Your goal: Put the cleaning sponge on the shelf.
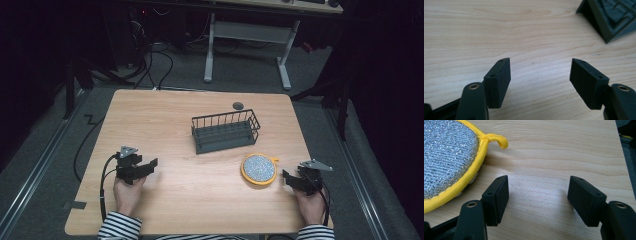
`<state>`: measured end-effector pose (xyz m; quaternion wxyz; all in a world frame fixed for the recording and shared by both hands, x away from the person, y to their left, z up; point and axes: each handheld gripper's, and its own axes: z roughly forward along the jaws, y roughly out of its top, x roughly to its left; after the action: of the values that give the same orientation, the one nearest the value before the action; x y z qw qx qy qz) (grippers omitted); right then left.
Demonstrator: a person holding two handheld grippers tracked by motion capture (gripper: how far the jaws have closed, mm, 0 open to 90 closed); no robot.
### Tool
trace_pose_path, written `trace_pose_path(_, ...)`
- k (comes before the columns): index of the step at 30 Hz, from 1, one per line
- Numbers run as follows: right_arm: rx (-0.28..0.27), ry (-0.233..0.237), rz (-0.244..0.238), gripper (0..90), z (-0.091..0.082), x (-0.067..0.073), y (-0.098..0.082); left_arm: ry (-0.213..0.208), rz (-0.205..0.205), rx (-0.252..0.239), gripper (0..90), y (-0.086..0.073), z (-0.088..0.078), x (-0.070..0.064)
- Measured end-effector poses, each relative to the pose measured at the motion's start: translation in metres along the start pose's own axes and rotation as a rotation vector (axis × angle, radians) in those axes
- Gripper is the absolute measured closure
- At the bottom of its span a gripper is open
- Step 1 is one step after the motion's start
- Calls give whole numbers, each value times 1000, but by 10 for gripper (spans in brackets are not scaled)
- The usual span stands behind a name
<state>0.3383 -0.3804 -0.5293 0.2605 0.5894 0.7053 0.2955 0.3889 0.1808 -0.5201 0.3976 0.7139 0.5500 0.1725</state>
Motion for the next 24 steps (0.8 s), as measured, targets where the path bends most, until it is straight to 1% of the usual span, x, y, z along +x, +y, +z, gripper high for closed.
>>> trace_pose_path(2, -4, 3, -2, 341, 0, -1, 0, 13, 10, 6, 341, -3, 2, -1)
trace_pose_path(3, -4, 5, 9, 341, 0, 0, 0, 20, 16, 11, 340, -4, 3, -1)
trace_pose_path(8, 17, 15, -11, 342, -1, 1, 1, 52, 20, 11, 342, -9, 8, -1)
trace_pose_path(9, 20, 17, -13, 343, -1, 1, 1, 55, 21, 19, 345, -10, 9, -1)
trace_pose_path(11, 22, 18, -10, 347, -2, 1, 1, 68, 40, 21, 343, -11, 11, -2)
trace_pose_path(14, 22, 16, -7, 366, -2, 1, 2, 75, 52, 16, 341, -12, 12, -3)
trace_pose_path(15, 20, 38, 12, 433, -4, 0, 2, 81, 59, 19, 340, -11, 13, -4)
trace_pose_path(16, 20, 38, 12, 433, -4, 0, 2, 81, 59, 19, 338, -11, 13, -4)
trace_pose_path(19, 4, 63, 12, 431, -12, 1, 3, 100, 78, 23, 337, -11, 14, -7)
trace_pose_path(20, 4, 63, 12, 431, -12, 1, 3, 104, 82, 25, 337, -11, 14, -8)
trace_pose_path(21, 2, 92, 29, 424, -16, 0, 6, 116, 98, 31, 331, -11, 15, -10)
trace_pose_path(22, 2, 92, 29, 424, -16, 0, 6, 116, 98, 31, 329, -11, 15, -10)
trace_pose_path(24, -3, 120, 35, 417, -19, 1, 10, 126, 115, 38, 325, -11, 16, -12)
